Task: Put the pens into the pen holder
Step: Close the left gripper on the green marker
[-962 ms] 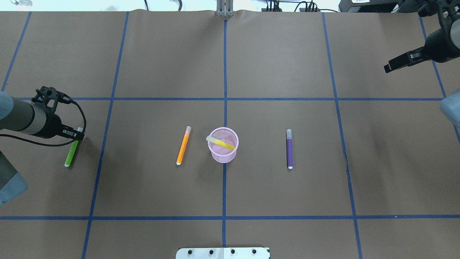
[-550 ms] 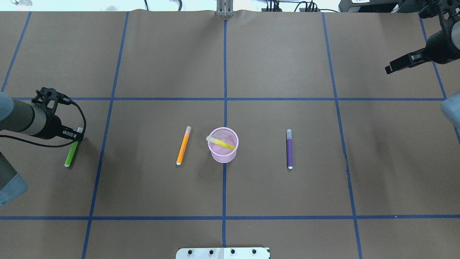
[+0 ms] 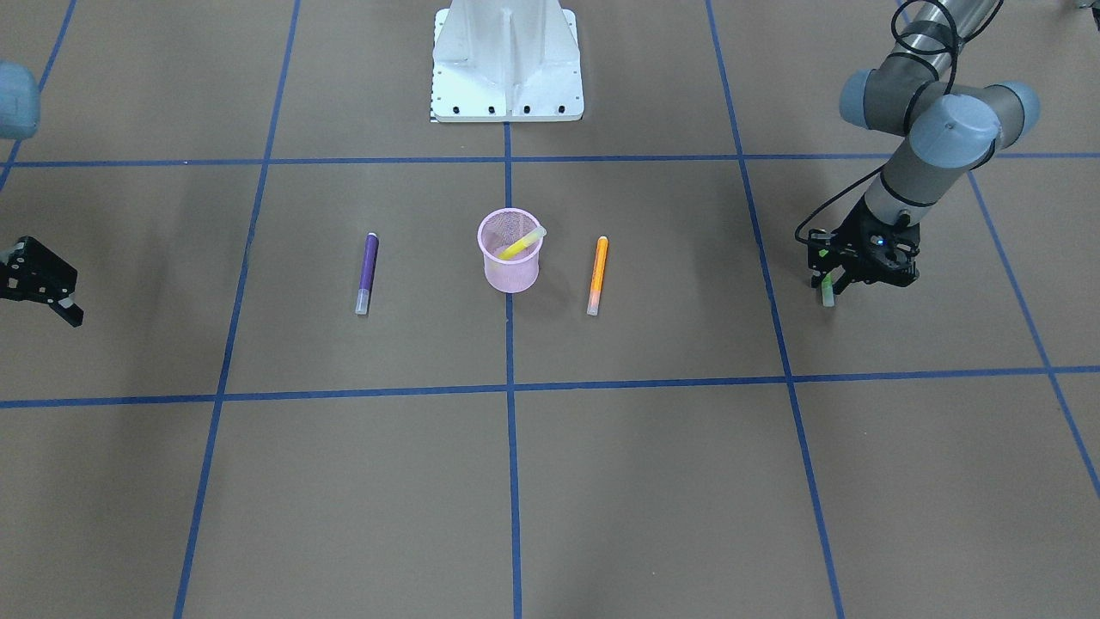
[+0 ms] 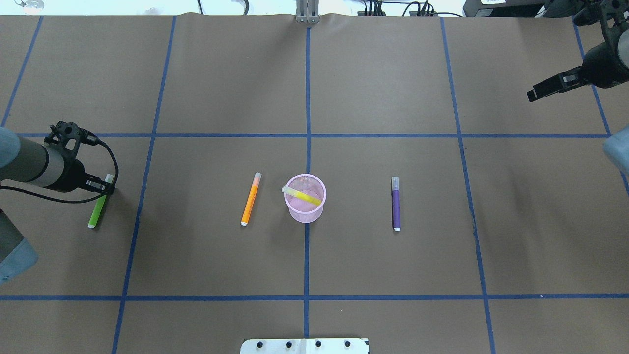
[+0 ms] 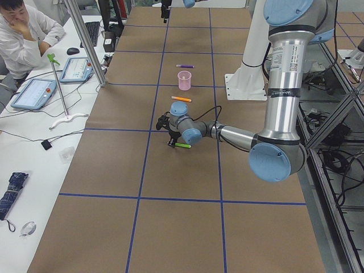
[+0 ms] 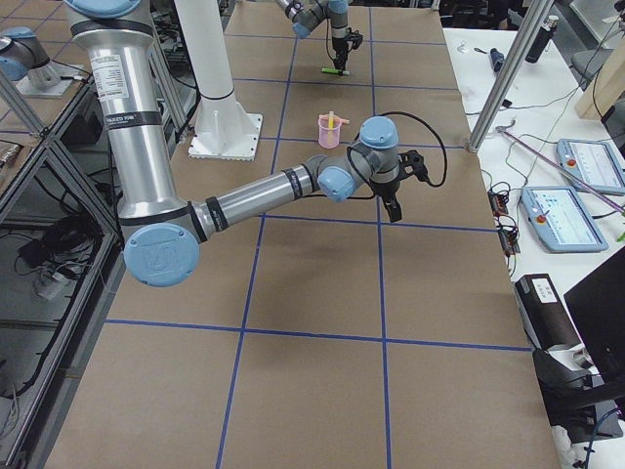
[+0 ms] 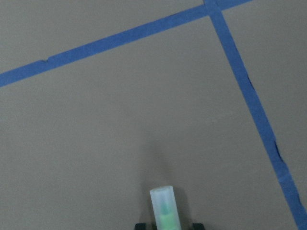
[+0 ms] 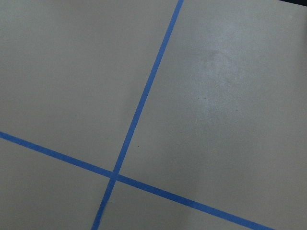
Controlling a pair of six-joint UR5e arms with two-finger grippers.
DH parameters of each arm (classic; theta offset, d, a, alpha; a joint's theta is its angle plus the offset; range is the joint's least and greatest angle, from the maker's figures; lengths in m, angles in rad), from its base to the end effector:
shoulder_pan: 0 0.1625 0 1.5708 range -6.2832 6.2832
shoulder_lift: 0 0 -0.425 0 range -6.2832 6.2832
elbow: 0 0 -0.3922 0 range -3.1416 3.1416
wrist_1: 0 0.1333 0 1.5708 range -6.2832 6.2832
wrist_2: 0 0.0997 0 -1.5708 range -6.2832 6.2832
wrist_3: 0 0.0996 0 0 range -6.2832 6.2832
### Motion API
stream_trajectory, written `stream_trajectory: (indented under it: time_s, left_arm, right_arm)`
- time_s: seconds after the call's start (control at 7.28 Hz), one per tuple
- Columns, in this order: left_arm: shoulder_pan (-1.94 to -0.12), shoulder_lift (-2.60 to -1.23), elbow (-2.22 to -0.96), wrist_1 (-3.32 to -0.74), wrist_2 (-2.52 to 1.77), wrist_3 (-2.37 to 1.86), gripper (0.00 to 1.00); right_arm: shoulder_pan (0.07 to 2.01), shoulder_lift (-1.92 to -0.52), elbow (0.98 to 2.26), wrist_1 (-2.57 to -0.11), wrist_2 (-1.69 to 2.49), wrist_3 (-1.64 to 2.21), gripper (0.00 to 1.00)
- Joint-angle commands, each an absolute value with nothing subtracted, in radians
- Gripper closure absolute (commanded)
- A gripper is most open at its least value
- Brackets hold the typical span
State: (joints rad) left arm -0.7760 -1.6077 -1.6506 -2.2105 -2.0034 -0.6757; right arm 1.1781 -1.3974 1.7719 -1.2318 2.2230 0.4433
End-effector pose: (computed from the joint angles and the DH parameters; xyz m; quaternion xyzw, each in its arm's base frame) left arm 0.3211 -0.4434 0.5389 0.1337 0.3898 0.1331 0.9013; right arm -0.1491 -0.5504 0.4323 0.1805 -0.4086 -0.0894 0.8902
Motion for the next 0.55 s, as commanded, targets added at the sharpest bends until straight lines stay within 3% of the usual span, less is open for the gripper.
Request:
stream_trajectory:
  time_s: [0.0, 0.41]
  left_arm:
    - [-0.775, -1.608, -1.652, -2.210, -2.003, -0.676, 0.99]
    - [-0.782, -1.608, -1.741, -2.218, -2.002, -0.666, 1.00]
  right_arm:
    - [1.178, -1.397, 1.772, -1.232, 2.224, 0.443, 0.00]
    - [1.178, -1.397, 1.773, -1.230, 2.227, 0.443, 0.00]
